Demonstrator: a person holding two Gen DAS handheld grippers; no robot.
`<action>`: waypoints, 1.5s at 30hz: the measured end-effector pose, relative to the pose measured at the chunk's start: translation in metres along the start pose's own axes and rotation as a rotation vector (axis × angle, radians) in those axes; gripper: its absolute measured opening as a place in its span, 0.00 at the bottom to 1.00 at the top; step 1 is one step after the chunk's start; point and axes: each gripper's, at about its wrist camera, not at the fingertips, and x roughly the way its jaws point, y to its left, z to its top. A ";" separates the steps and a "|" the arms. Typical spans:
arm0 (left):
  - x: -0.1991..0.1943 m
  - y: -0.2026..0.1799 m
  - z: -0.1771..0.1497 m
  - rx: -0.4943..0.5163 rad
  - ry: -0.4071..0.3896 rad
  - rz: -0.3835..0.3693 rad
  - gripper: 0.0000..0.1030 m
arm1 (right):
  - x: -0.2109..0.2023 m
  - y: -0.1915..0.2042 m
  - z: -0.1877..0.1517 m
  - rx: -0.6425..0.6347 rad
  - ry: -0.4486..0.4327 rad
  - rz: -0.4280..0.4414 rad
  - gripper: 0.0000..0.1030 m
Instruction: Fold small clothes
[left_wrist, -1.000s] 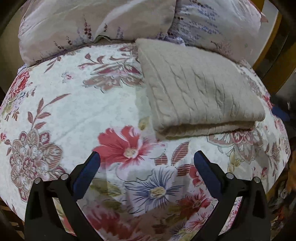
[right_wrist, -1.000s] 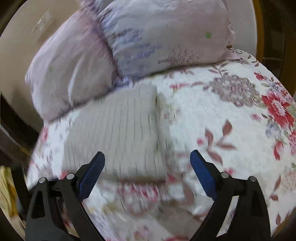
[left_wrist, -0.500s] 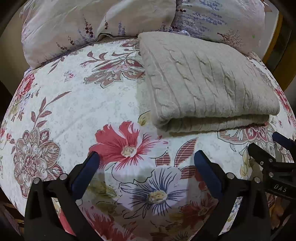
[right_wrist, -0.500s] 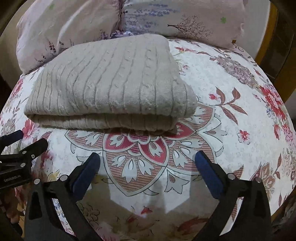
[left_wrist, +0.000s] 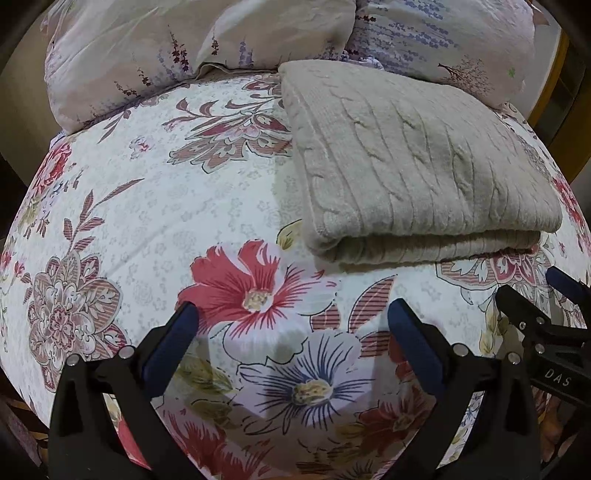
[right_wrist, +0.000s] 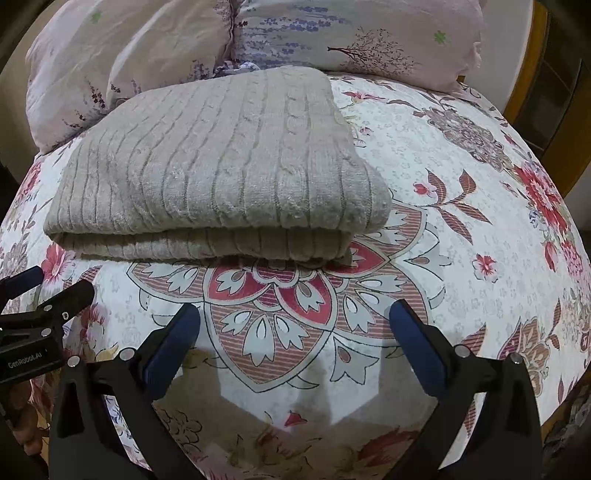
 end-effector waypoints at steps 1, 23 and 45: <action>0.000 0.000 0.000 0.001 -0.001 -0.001 0.98 | 0.000 0.000 0.000 0.000 0.000 0.000 0.99; 0.002 0.000 0.000 0.005 0.011 -0.002 0.98 | -0.001 -0.001 -0.001 0.014 0.008 -0.009 0.99; 0.003 0.001 0.002 0.005 0.015 -0.003 0.98 | -0.001 -0.001 -0.001 0.014 0.008 -0.009 0.99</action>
